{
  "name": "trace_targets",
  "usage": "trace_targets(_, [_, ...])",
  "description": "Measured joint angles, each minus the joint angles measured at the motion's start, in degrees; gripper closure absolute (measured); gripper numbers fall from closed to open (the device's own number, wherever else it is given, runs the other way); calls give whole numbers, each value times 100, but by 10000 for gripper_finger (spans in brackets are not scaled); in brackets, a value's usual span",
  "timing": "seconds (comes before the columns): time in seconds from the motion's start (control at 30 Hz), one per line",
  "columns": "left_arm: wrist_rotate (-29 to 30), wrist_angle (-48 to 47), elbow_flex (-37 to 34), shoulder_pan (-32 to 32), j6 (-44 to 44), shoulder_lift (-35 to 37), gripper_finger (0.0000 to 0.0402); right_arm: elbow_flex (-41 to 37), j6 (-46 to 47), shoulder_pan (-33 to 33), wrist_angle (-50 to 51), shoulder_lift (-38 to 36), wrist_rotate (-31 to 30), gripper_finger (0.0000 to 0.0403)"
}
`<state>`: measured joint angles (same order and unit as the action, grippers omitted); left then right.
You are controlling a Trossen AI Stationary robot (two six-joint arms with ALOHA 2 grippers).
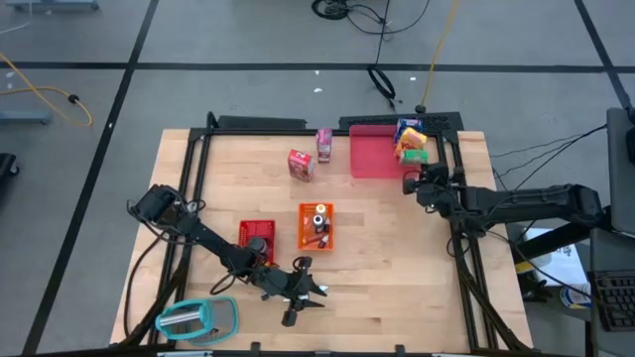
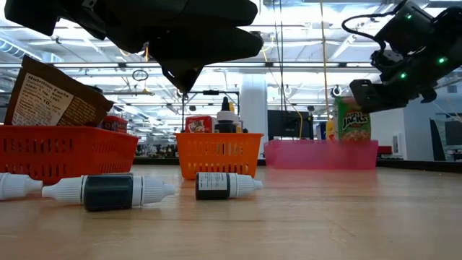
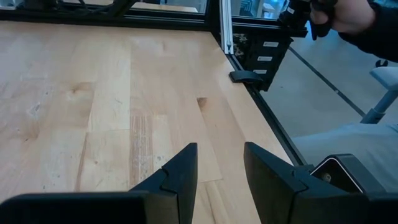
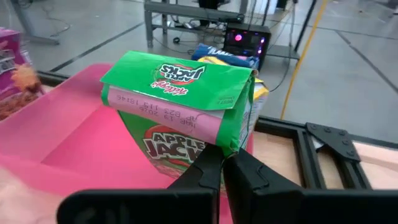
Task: Pick & Place Kitchen Items
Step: Put the green cereal box into the light red bin
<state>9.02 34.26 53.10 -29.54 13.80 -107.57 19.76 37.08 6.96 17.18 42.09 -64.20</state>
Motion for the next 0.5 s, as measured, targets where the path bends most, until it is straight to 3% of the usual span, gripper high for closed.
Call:
trace_targets(0.3, [2,0,0,0,-2,0,268,-32,-141,529,-72,1,899,400])
trace_targets(0.5, [2,0,0,0,4,-1,268,-32,-376,653,-278,0,1025,374])
